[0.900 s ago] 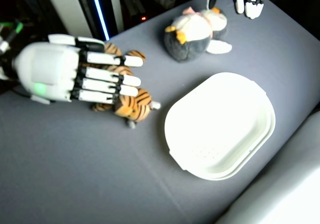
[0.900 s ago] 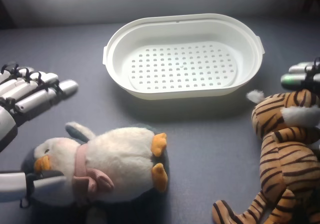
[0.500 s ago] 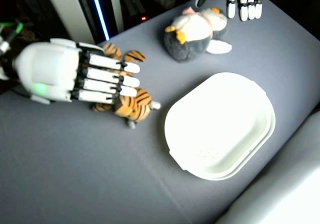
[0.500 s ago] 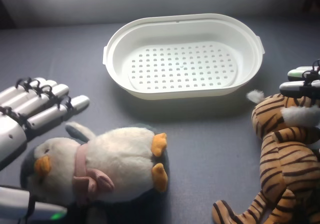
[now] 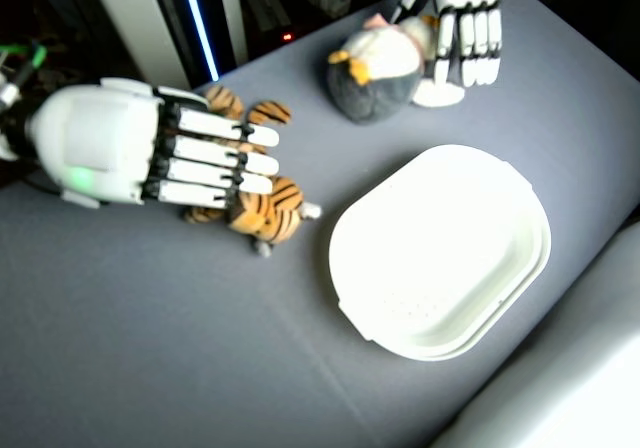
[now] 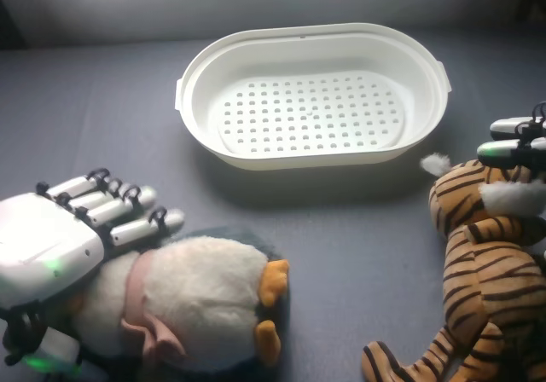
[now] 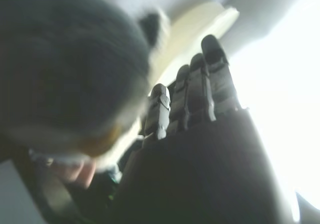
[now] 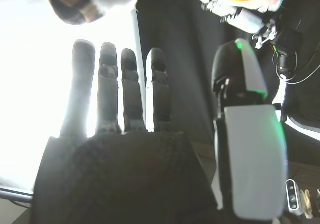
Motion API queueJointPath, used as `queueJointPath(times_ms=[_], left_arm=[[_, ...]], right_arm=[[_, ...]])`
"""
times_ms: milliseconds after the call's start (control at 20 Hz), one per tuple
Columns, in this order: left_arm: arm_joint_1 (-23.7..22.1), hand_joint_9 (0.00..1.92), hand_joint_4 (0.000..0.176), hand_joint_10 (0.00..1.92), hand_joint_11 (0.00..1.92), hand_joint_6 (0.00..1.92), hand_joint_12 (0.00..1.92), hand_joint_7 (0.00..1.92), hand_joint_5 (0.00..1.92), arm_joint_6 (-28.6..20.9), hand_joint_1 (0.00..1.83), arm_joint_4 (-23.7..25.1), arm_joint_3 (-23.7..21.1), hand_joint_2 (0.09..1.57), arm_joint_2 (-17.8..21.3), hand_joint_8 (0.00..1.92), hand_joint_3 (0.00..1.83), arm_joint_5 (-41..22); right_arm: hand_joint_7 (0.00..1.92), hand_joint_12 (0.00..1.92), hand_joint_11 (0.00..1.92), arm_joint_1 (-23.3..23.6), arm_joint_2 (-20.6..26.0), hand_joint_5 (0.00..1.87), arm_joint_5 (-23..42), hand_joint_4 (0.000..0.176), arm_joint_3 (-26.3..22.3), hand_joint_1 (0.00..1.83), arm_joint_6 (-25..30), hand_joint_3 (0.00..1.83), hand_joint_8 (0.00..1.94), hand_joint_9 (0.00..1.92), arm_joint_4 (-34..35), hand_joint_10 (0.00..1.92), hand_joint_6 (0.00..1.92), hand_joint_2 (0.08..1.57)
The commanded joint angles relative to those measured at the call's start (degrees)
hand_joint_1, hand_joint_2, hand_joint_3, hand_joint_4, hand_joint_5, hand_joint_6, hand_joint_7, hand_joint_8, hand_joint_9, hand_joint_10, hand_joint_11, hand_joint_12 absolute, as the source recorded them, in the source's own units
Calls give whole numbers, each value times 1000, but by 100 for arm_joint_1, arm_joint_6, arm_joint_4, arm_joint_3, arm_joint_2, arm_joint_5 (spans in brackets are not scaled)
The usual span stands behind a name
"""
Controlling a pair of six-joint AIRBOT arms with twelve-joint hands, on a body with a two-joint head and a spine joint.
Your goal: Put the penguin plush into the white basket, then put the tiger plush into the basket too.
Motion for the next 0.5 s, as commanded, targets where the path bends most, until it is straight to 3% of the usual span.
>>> queueJointPath(times_ms=[0, 50, 100, 150, 200, 250, 300, 400, 450], left_arm=[[-34, 924, 0, 216, 552, 598, 1016, 1009, 927, 53, 1193, -27, 27, 1022, 16, 716, 6, -514], [-34, 1110, 0, 570, 832, 581, 1225, 1107, 1075, 25, 1267, -43, 17, 1050, 26, 903, 0, -603], [-33, 1146, 0, 804, 946, 476, 1362, 1099, 1151, -55, 1286, -52, 14, 1056, 57, 1005, 0, -724], [-33, 1093, 0, 934, 942, 502, 1438, 1071, 1133, -200, 1286, -23, 0, 1068, 109, 1067, 1, -925], [-33, 1040, 0, 955, 859, 671, 1500, 1067, 1065, -305, 1262, 19, -17, 1078, 157, 1023, 4, -1083], [-32, 1028, 0, 1043, 871, 693, 1582, 1048, 1049, -457, 1261, 93, -54, 1087, 240, 1070, 2, -1376], [-33, 974, 0, 1322, 879, 639, 1773, 940, 1033, -546, 1259, 145, -82, 1123, 307, 1299, 3, -1607], [-48, 922, 0, 1385, 904, 689, 1715, 836, 981, -793, 1249, 245, -102, 1165, 452, 1476, 0, -2165], [-99, 914, 0, 1248, 810, 672, 1609, 910, 1015, -944, 1262, 267, -72, 1135, 525, 1356, 0, -2490]], right_arm=[[311, 540, 165, 54, 2, 435, 663, 56, 24, 668, 70, 6, 8, 327, 178, 4, 11, 1158], [310, 539, 177, 53, 3, 430, 663, 68, 24, 648, 76, 5, 5, 329, 178, 4, 7, 1161], [315, 540, 186, 52, 3, 434, 663, 72, 24, 654, 76, 5, 5, 334, 179, 5, 6, 1163], [314, 533, 172, 52, 3, 437, 663, 71, 24, 686, 77, 5, 4, 329, 179, 2, 5, 1169], [314, 531, 170, 52, 3, 442, 663, 70, 24, 690, 78, 5, 3, 329, 179, 2, 6, 1172], [317, 534, 184, 52, 3, 441, 663, 78, 24, 672, 78, 4, 3, 338, 179, 5, 5, 1172], [319, 537, 199, 52, 2, 439, 662, 78, 24, 643, 79, 6, 3, 346, 179, 7, 3, 1180], [321, 531, 193, 52, 2, 438, 662, 70, 25, 640, 79, 8, 3, 344, 182, 4, 2, 1189], [323, 531, 196, 52, 0, 438, 662, 69, 27, 640, 79, 9, 4, 348, 187, 6, 2, 1193]])
